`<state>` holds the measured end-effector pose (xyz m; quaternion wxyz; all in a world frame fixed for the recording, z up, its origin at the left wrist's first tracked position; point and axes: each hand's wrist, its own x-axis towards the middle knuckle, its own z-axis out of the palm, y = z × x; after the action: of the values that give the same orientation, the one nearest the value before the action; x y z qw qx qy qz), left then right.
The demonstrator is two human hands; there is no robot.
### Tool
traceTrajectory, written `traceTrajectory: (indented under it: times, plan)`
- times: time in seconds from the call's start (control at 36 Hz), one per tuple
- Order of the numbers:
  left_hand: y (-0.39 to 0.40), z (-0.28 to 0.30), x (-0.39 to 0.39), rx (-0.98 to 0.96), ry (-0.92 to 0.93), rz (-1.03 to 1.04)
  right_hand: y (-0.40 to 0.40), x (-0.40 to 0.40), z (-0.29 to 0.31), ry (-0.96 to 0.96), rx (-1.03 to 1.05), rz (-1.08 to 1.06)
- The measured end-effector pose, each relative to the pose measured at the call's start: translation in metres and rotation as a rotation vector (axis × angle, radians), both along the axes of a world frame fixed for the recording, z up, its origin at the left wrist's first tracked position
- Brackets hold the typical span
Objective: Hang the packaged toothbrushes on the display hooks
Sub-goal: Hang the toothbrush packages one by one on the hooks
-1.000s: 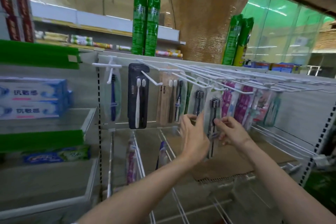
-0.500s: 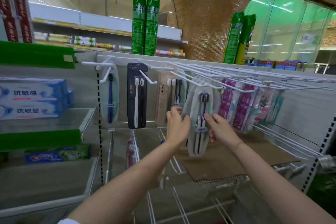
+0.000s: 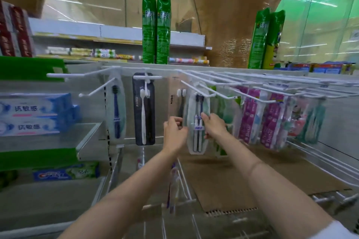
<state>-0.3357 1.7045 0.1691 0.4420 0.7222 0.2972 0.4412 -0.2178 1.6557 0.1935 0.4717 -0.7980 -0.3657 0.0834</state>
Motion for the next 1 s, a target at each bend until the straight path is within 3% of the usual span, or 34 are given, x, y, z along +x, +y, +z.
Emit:
traceTrajectory:
  times: [0.31, 0.64, 0.81, 0.92, 1.0]
  plan:
    - [0.011, 0.000, 0.014, -0.003, 0.005, 0.081, 0.046, 0.032, 0.002, 0.034, -0.019, 0.035]
    - [-0.003, -0.005, 0.024, -0.046, 0.048, 0.168, 0.043, 0.027, -0.004, 0.050, -0.010, 0.083]
    - [-0.019, -0.007, 0.023, -0.043, 0.057, 0.185, 0.020, 0.014, -0.012, 0.249, -0.011, 0.242]
    - [-0.033, -0.010, 0.014, -0.087, 0.009, 0.117, -0.010, 0.006, -0.027, 0.304, -0.100, 0.429]
    - [-0.044, -0.010, 0.008, -0.100, 0.019, 0.108, -0.037, 0.003, -0.033, 0.301, -0.088, 0.443]
